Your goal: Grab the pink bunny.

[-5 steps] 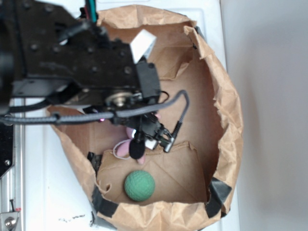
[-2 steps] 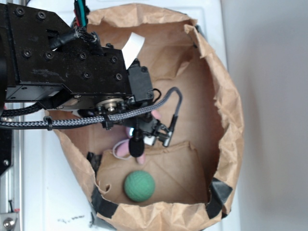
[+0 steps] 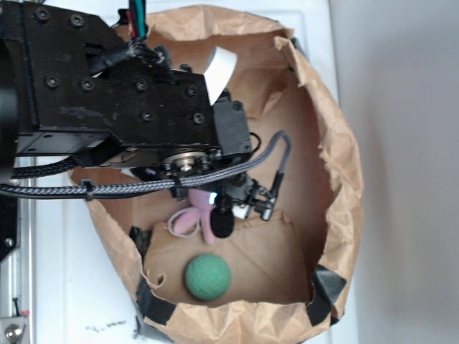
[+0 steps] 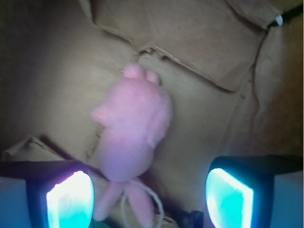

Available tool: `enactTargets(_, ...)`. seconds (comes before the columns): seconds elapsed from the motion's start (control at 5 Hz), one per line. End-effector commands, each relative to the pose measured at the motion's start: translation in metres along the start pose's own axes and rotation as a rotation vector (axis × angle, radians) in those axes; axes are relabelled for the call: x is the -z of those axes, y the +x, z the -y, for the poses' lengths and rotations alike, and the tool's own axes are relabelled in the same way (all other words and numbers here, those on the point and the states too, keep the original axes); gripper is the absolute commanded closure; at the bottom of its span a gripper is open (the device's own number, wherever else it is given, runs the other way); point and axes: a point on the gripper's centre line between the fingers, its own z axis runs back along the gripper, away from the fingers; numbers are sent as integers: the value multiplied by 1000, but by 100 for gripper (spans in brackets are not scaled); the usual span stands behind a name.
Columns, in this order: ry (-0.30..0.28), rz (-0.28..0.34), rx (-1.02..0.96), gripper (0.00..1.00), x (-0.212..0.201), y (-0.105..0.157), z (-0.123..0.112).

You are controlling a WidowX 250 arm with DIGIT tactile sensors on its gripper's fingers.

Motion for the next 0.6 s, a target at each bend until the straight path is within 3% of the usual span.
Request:
enactTargets(0.0,-22,66,2,0,-3,0,10)
enactTargets(0.4,11,72,-20,0,14,19,30)
